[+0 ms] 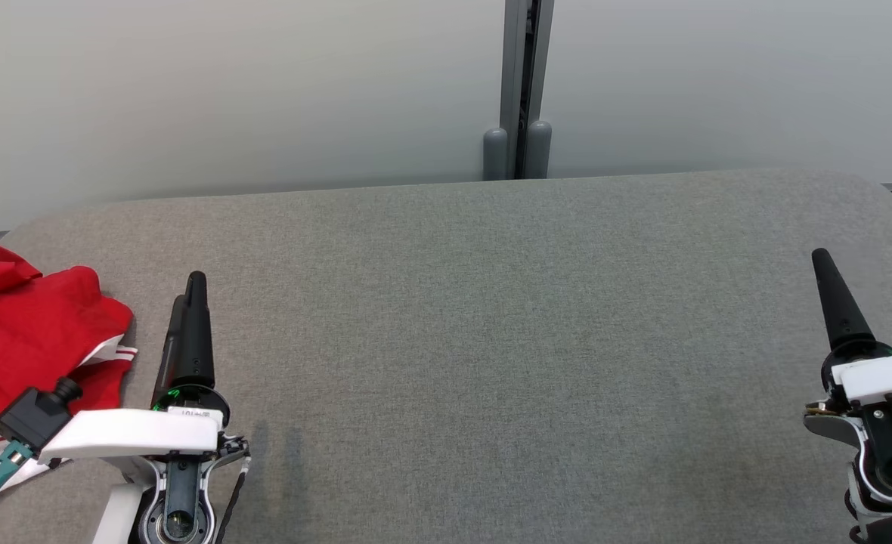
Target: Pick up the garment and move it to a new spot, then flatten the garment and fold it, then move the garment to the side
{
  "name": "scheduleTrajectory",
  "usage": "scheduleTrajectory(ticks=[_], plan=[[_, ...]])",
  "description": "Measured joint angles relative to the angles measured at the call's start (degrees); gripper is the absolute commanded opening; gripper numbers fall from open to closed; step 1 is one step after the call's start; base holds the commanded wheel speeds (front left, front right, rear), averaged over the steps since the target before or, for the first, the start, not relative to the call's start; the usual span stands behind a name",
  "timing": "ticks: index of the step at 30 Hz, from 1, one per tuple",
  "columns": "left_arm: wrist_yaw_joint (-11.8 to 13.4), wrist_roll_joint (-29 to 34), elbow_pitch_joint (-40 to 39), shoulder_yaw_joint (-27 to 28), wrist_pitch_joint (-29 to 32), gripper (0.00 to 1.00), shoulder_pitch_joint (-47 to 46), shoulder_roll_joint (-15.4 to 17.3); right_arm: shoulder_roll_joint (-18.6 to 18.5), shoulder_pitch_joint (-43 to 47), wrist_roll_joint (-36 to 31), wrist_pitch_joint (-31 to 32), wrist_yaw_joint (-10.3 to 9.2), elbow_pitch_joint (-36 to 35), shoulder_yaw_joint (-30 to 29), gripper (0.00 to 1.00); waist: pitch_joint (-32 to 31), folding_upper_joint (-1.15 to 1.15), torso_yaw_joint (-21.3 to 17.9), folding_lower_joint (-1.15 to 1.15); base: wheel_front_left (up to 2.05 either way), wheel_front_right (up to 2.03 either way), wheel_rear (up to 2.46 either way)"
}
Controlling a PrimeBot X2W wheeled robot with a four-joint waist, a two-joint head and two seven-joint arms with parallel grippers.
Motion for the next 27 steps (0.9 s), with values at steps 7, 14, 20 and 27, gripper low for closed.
scheduleTrajectory(ticks=[7, 14, 20, 27], plan=[[2.0, 6.8, -1.8, -1.6, -0.5, 1.0, 0.0, 1.6, -0.5, 1.2, -6.9, -2.3, 0.0, -2.3, 1.8, 1.0, -0.2, 0.0, -0.1, 0.0, 0.0, 0.0, 0.0], [3.9, 13.1, -3.1, -3.4, -0.6, 1.0, 0.2, 3.5, -0.9, 2.3, -13.0, -4.3, 0.0, -4.0, 3.2, 1.0, -0.4, 0.0, -0.2, 0.0, 0.0, 0.0, 0.0], [5.2, 17.9, -2.8, -5.2, -0.7, 1.0, 0.4, 4.8, -1.1, 3.0, -18.6, -6.0, 0.0, -5.0, 4.3, 1.0, -0.4, 0.0, -0.2, 0.0, 0.0, 0.0, 0.0], [6.3, 22.4, -1.6, -6.8, -1.2, 1.0, 1.4, 5.4, -1.4, 4.2, -25.0, -7.8, 0.01, -5.4, 5.3, 1.0, -0.5, 0.0, -0.2, 0.0, 0.0, 0.0, 0.0]])
